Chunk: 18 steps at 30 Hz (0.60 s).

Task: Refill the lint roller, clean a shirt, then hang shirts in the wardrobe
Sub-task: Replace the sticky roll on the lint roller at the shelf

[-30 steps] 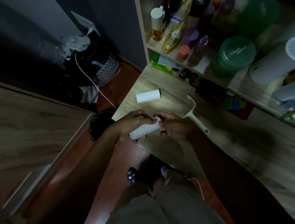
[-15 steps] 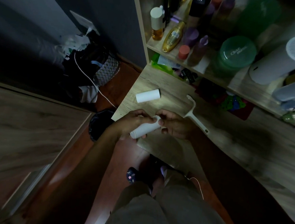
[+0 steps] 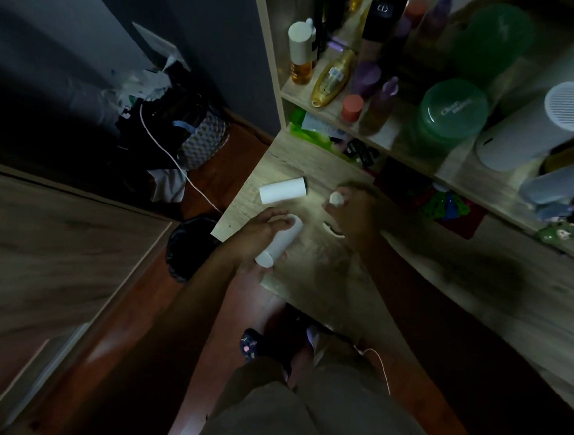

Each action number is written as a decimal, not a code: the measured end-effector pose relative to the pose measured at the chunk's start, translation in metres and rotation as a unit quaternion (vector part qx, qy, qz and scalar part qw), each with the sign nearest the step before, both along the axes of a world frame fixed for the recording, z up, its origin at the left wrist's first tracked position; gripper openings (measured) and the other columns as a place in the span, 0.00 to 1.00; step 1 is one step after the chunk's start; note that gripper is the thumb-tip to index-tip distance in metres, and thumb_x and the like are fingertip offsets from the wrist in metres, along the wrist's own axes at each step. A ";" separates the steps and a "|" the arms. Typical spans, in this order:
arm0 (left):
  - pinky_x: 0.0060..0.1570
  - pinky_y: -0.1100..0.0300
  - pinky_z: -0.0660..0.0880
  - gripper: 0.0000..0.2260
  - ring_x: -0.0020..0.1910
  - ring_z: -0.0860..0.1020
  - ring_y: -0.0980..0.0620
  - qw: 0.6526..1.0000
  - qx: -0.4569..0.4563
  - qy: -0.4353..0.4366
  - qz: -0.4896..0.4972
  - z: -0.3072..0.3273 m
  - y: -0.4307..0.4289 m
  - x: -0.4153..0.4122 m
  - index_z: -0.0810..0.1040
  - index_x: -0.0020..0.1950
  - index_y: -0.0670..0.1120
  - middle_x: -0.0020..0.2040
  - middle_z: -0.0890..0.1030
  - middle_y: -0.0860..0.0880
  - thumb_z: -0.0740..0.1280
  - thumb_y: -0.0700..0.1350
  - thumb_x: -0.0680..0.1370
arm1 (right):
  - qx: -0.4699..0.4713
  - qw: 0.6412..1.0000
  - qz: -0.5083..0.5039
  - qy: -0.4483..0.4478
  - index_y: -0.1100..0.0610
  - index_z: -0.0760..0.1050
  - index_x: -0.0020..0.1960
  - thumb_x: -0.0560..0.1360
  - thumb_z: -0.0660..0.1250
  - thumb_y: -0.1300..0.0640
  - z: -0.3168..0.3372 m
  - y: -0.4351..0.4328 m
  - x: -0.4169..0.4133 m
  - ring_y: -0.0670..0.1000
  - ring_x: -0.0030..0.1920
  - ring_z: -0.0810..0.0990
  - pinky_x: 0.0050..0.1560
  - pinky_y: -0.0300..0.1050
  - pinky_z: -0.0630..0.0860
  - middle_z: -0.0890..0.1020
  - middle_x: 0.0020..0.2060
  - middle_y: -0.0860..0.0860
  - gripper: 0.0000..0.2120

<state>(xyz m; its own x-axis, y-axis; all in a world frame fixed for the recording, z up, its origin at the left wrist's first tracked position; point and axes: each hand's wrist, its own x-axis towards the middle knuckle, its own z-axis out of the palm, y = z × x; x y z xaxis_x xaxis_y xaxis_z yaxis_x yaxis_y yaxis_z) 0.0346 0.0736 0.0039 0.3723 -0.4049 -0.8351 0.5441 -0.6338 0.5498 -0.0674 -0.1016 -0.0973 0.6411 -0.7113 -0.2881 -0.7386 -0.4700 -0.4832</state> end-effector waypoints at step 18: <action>0.29 0.55 0.77 0.16 0.31 0.80 0.45 0.980 -0.025 -0.005 0.196 0.003 0.008 -0.002 0.70 0.68 0.46 0.53 0.76 0.36 0.66 0.46 0.81 | 0.044 0.983 -0.083 -0.158 0.56 0.80 0.60 0.72 0.75 0.51 0.029 0.026 0.007 0.52 0.50 0.83 0.48 0.51 0.80 0.84 0.53 0.53 0.18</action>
<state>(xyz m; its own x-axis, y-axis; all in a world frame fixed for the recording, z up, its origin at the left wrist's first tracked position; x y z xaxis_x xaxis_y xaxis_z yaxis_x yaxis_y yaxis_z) 0.0321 0.0814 0.0073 0.5162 -0.2697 -0.8129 0.7343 -0.3491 0.5822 -0.0600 -0.0757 -0.0682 0.5850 -0.7955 -0.1577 -0.6078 -0.3013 -0.7348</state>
